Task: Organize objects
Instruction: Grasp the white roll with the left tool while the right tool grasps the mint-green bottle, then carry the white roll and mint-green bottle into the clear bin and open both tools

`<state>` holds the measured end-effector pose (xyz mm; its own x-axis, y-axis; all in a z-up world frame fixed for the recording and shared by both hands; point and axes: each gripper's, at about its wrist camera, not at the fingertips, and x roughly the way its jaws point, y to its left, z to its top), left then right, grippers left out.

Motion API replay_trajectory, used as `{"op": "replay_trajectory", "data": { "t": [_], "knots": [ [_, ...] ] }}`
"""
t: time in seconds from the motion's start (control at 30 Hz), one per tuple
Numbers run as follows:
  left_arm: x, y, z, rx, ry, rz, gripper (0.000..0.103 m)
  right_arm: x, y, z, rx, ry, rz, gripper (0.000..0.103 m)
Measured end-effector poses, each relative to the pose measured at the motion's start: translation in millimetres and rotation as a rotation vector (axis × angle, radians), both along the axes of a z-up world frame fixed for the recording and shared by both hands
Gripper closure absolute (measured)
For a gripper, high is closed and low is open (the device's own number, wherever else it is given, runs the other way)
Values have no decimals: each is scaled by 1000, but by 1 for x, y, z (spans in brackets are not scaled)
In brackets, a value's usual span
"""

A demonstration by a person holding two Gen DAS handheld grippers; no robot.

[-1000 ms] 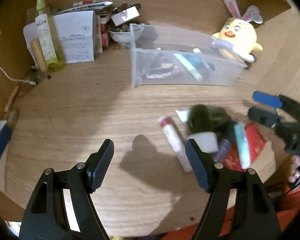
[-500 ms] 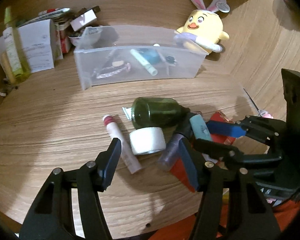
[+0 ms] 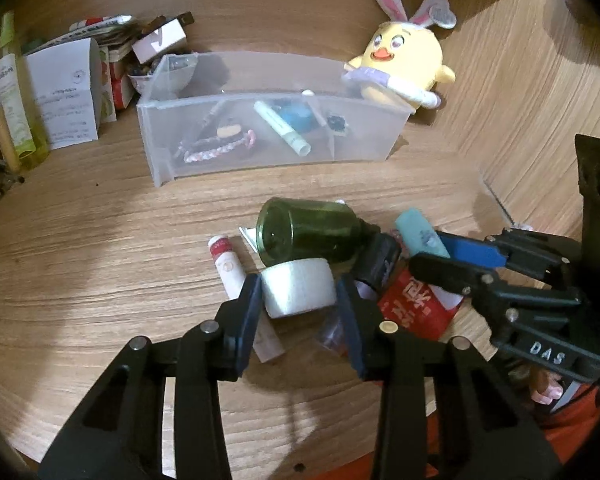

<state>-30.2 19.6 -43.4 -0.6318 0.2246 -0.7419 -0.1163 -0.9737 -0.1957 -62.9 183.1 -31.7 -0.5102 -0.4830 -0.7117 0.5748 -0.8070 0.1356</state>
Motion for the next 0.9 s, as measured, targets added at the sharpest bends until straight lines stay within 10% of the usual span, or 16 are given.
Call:
{"op": "replay_trajectory", "data": {
  "t": [0.43,0.9],
  "knots": [
    [1,-29,65,29,186,82,65,-32,20,57,-74,145,-78,81],
    [-95,-61,88,-19,210,185,65,-129,-5,80,-33,154,-120,81]
  ]
}}
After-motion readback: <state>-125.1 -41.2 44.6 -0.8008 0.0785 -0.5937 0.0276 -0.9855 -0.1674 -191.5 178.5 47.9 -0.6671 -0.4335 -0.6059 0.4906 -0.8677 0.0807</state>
